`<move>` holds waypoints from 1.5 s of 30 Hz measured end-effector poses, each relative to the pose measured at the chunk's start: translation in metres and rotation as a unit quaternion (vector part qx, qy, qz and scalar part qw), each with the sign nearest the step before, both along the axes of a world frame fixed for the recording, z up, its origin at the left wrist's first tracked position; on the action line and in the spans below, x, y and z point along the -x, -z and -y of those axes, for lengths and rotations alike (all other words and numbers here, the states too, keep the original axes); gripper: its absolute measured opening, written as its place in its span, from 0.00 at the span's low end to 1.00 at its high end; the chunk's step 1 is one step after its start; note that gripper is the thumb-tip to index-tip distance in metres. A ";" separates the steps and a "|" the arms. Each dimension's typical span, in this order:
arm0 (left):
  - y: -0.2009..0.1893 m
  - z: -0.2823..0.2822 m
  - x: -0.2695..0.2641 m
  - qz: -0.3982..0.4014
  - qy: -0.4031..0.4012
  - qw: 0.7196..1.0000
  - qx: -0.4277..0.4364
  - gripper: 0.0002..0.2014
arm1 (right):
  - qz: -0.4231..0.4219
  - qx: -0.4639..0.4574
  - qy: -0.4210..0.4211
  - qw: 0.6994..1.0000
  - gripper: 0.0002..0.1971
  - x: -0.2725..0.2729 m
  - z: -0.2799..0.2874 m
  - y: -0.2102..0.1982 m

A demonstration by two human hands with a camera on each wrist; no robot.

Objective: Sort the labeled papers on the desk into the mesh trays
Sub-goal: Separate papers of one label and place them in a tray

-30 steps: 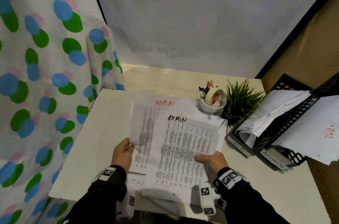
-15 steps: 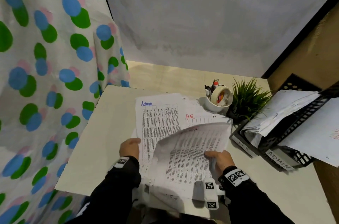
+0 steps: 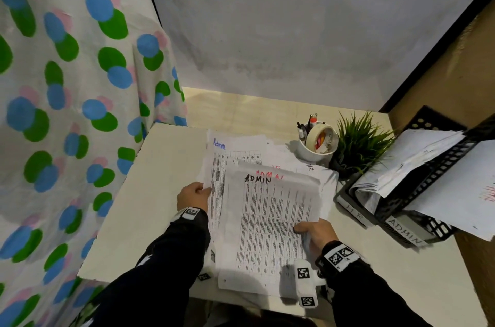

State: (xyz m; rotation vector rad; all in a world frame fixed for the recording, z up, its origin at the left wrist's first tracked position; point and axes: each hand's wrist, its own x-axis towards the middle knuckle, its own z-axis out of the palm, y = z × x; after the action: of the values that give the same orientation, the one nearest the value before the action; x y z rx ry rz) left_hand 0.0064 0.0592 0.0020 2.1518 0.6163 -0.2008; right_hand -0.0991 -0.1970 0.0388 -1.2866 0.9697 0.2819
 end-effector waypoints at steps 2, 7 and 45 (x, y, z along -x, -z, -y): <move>-0.005 -0.007 0.005 0.030 0.001 0.999 -0.022 0.07 | 0.012 0.000 0.002 1.000 0.17 0.001 0.000 0.001; -0.017 -0.039 0.013 0.125 -0.063 0.990 -0.032 0.11 | -0.034 0.015 -0.016 0.999 0.08 0.002 0.006 0.018; -0.104 0.058 0.060 -0.021 0.177 0.922 0.345 0.16 | 0.160 -0.134 0.045 0.977 0.18 -0.016 0.038 -0.019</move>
State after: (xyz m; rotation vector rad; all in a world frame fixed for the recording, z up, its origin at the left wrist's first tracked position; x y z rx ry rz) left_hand -0.0538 0.0012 0.1057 1.5470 0.1273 -0.5707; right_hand -0.0833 -0.2346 0.0582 -0.9998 0.6845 0.1245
